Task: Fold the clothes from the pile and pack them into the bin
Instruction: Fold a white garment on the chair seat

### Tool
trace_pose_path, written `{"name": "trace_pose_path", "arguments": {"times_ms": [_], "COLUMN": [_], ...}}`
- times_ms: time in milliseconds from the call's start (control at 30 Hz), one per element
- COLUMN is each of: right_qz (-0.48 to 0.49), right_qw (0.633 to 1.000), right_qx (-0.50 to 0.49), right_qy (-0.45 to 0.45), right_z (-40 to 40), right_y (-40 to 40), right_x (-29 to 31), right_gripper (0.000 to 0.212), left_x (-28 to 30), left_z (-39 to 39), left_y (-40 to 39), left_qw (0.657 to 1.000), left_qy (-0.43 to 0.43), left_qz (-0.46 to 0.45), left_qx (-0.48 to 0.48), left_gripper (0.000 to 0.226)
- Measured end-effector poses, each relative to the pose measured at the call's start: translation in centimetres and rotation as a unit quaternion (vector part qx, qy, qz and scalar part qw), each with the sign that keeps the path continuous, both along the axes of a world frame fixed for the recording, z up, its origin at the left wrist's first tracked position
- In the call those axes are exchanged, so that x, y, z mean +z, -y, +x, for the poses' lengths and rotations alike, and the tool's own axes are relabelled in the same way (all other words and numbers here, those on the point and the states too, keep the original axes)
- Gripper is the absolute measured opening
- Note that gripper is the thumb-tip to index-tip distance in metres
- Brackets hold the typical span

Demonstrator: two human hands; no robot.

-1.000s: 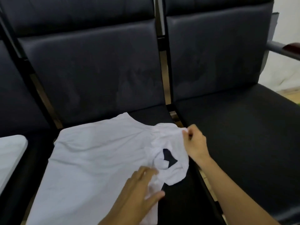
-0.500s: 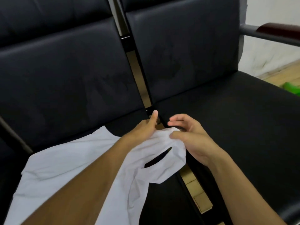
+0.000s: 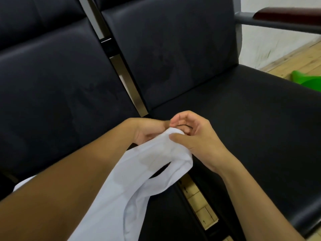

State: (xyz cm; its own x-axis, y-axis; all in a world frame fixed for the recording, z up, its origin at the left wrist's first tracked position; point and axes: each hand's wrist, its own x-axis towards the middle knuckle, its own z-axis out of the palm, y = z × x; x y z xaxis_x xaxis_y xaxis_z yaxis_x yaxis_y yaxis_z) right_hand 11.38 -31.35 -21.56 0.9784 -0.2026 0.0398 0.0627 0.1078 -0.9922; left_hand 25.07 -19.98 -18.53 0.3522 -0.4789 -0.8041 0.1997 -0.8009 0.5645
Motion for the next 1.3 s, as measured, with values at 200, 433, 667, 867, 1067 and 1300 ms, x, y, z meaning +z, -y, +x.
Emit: {"name": "trace_pose_path", "arguments": {"times_ms": [200, 433, 667, 867, 1067, 1300], "right_qz": [-0.204, -0.348, -0.284, -0.115, -0.507, -0.53], "right_qw": [0.963, 0.875, 0.945, 0.916, 0.805, 0.743], "right_qx": [-0.021, -0.02, 0.032, 0.376, 0.222, 0.301], "right_qy": [-0.176, -0.335, -0.158, -0.082, -0.214, -0.277], "right_z": [-0.5, -1.2, -1.5, -3.0, -3.4, -3.9], "right_y": [1.3, 2.6, -2.1, -12.5, -12.9, -15.5], "right_x": [0.1, 0.5, 5.5, 6.4, 0.9, -0.7], "right_gripper": [0.014, 0.018, 0.009, 0.028, 0.042, 0.074], "left_x": [1.3, 2.3, 6.6, 6.2, 2.4, -2.0], "left_z": [1.5, 2.2, 2.0, -1.4, -3.3, 1.3], "left_y": [1.0, 1.4, -8.1, -28.3, -34.3, -22.2], "left_qw": [0.951, 0.919, 0.875, 0.821, 0.839, 0.78], "left_qy": [0.144, 0.245, 0.288, 0.36, 0.453, 0.529], "left_qz": [-0.106, -0.096, -0.141, 0.044, 0.152, 0.144], "left_qx": [0.253, 0.293, 0.362, 0.441, 0.259, -0.302], "left_gripper": [0.038, 0.038, 0.027, 0.034, 0.031, 0.073]}}
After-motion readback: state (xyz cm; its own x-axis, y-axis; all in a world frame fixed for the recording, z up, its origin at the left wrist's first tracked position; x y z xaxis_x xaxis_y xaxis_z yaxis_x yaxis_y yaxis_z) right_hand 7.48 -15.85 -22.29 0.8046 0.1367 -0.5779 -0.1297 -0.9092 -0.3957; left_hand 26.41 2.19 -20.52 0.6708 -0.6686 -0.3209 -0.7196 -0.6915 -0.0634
